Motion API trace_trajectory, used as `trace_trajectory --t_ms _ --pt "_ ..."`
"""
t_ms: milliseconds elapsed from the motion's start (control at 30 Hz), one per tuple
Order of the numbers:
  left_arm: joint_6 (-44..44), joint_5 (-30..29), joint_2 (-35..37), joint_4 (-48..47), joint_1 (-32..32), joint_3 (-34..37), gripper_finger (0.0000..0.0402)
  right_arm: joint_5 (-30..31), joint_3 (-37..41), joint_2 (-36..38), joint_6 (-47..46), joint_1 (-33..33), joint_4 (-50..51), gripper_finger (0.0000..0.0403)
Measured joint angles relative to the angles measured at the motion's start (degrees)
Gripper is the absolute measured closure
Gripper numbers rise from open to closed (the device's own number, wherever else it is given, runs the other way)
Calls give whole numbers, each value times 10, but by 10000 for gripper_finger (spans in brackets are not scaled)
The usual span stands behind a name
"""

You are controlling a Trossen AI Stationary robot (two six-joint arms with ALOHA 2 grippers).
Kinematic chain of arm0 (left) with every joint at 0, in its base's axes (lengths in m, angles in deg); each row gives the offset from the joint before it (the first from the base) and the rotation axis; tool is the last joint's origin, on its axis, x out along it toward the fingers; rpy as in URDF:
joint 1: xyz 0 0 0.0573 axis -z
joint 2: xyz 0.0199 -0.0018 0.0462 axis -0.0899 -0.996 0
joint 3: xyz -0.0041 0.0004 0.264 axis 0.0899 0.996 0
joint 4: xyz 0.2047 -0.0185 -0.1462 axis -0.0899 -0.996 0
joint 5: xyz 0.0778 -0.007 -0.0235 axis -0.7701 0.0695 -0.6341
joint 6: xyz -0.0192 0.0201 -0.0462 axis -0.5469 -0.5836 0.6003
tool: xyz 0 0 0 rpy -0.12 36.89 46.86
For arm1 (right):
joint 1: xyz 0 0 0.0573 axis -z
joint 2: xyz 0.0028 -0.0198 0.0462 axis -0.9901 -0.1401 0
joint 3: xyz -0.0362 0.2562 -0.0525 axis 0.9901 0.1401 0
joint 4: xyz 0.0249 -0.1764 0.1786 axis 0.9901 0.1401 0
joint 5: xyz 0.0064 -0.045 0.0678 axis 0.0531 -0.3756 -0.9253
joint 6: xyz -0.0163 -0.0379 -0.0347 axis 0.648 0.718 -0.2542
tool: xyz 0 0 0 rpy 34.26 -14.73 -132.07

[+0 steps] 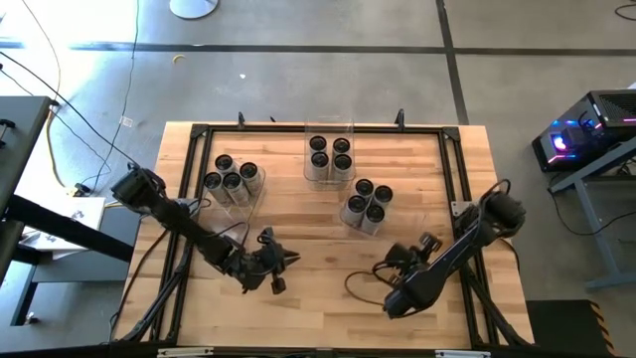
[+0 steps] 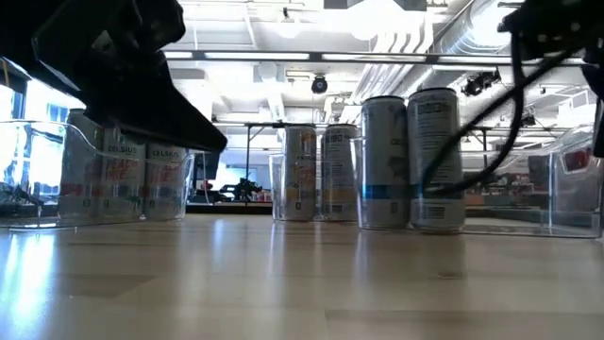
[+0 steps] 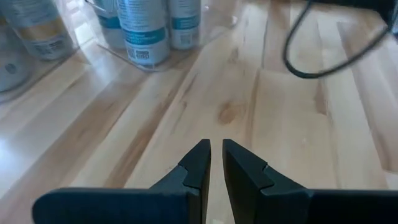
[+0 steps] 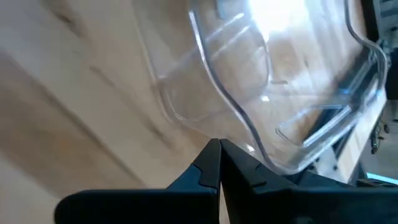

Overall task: Sort soda cans
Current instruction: Adjust the right transparent bin

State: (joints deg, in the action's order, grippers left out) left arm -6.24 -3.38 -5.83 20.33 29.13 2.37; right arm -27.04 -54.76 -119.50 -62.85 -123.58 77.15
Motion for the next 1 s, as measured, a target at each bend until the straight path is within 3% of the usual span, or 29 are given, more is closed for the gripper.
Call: trace_trajectory --t_ms 367,633,1000 --pt "-1 16 -31 49 -8 0 367 43 195 153 -8 19 -67 403" --pt "-17 35 -30 54 -23 0 367 108 298 216 3 66 -100 403" --pt "-61 64 -30 53 -47 0 367 197 367 230 175 194 -196 403"
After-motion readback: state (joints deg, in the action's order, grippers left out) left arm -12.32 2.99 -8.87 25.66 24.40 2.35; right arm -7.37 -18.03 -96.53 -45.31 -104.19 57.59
